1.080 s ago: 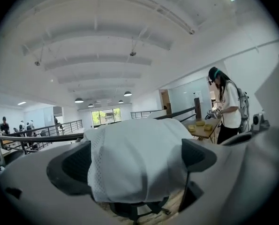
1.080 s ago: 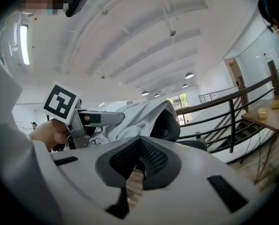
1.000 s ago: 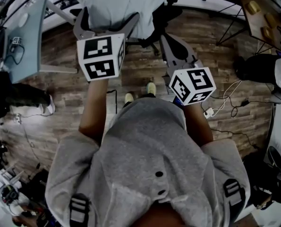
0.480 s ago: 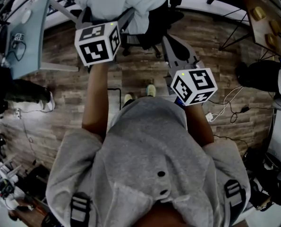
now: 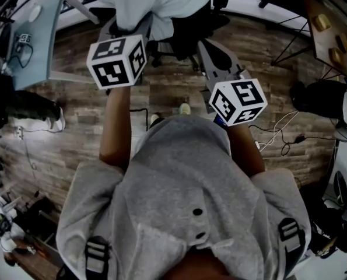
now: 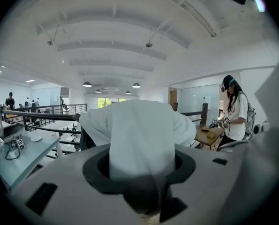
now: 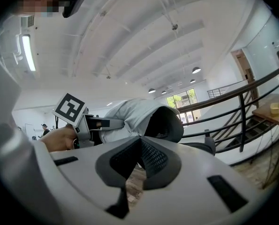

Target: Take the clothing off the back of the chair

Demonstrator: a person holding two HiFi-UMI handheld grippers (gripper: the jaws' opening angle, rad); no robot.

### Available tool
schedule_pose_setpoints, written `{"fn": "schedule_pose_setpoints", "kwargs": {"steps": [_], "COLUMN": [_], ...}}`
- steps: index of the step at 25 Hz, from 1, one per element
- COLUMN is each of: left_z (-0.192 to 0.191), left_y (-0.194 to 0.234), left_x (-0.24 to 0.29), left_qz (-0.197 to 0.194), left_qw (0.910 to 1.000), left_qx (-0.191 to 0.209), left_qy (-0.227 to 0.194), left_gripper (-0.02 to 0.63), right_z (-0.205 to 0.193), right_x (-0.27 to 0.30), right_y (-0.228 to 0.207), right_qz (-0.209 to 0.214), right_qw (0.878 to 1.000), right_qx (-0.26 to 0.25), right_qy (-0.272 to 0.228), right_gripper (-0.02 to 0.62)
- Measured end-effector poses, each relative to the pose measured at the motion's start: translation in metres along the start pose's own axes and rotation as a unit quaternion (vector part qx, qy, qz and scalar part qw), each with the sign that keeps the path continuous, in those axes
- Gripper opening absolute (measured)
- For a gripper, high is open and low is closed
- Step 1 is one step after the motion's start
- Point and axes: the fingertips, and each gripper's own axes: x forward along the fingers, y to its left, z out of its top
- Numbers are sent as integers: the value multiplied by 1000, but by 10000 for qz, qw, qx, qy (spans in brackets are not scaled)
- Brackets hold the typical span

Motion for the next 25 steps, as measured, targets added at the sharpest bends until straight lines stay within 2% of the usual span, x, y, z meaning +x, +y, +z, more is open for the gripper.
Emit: {"fn": "schedule_pose_setpoints", "kwargs": {"steps": [4,6,11,16,20,25], "left_z": [-1,-3,-4,-10,-12,-16], "left_y": [-1,2,4,4,2,3], "left_x": [-10,-17,-20,-21,-21,-22], "left_qz": [-72,-56,9,5,-83,-240], "left_qw": [9997,9994,9995,9992,9990,9987], "left_qx": [-205,-325,-260,-325,-309,-305], "left_qy": [-95,-126,-169,-230,-304,-344], "left_gripper": [145,133,130,129,129,129], "right_z": [-1,-1,5,9,8,5], "right_x": [6,7,9,0,-7,-6], "right_y": [11,17,15,3,-1,11], "right_qz": [174,234,224,10,-153,-150], "right_qw": [9998,9997,9997,9997,9993,9996], "right_qx": [-17,-21,-105,-138,-266,-108], "right_qy": [-19,-16,-55,-200,-211,-217], "right_gripper": [12,12,12,12,12,12]}}
